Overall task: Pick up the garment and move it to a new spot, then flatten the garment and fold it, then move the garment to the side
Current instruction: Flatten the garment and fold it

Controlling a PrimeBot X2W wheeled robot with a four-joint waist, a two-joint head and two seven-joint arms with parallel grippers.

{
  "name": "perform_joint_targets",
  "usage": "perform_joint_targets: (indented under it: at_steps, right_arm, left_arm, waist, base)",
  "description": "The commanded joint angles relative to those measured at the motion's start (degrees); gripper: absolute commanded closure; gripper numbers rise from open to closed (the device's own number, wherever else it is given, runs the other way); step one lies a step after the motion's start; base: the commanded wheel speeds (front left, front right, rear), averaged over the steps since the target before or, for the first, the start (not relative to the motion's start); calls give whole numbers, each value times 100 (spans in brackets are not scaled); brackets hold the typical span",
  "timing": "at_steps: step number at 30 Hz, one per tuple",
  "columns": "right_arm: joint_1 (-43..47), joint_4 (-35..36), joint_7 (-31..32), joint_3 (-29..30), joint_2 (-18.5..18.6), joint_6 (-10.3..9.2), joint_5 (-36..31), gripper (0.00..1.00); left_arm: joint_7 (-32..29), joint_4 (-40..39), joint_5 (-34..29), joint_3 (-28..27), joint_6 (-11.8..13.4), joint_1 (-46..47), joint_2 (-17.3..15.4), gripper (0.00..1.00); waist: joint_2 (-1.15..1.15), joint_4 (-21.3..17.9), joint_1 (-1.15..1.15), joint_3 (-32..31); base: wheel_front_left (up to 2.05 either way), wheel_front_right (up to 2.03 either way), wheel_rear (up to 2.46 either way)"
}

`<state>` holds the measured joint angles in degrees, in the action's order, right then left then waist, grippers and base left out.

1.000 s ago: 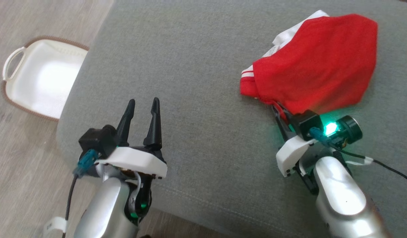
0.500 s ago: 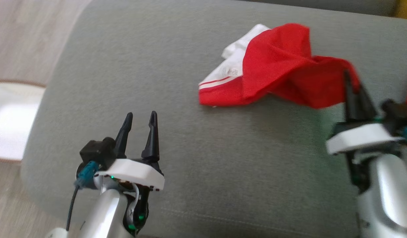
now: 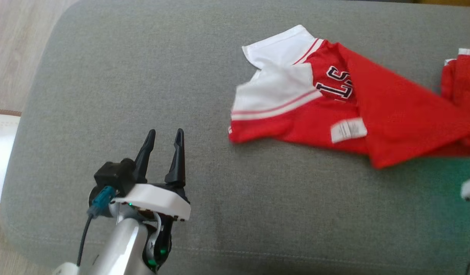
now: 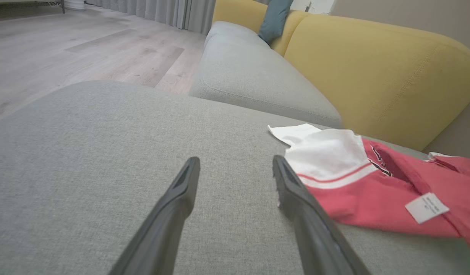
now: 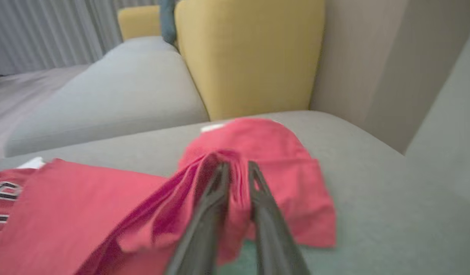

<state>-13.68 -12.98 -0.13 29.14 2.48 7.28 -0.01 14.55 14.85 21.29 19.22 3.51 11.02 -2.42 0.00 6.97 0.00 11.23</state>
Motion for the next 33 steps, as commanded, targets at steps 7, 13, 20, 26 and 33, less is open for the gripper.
perform_joint_targets:
  at_steps: [7,13,20,26,33]
  right_arm:
    - [-369,-327,-542,-386,40,21,-26,0]
    - [-145,-73,-958,-1403,40,21,384,0]
    - [528,271,-1168,-2801,40,21,877,0]
    - [333,361,-956,-3186,40,21,792,0]
    - [-430,-13,-293,-3584,119,21,308,0]
  left_arm:
    - [45,-120,-89,-232,-33,270,-46,0]
    - [45,-150,-118,-247,-47,260,-46,0]
    - [45,-228,-90,-158,-51,166,-46,0]
    - [45,-273,-25,-15,-48,166,-46,0]
    - [45,-293,125,151,4,269,-46,0]
  waist:
    - [0,-100,0,-46]
    - [0,-158,0,-174]
    - [0,-109,0,-301]
    - [0,141,0,-184]
    - [0,655,0,94]
  base:
    - [0,0,0]
    - [0,0,0]
    - [0,0,0]
    - [0,0,0]
    - [0,0,0]
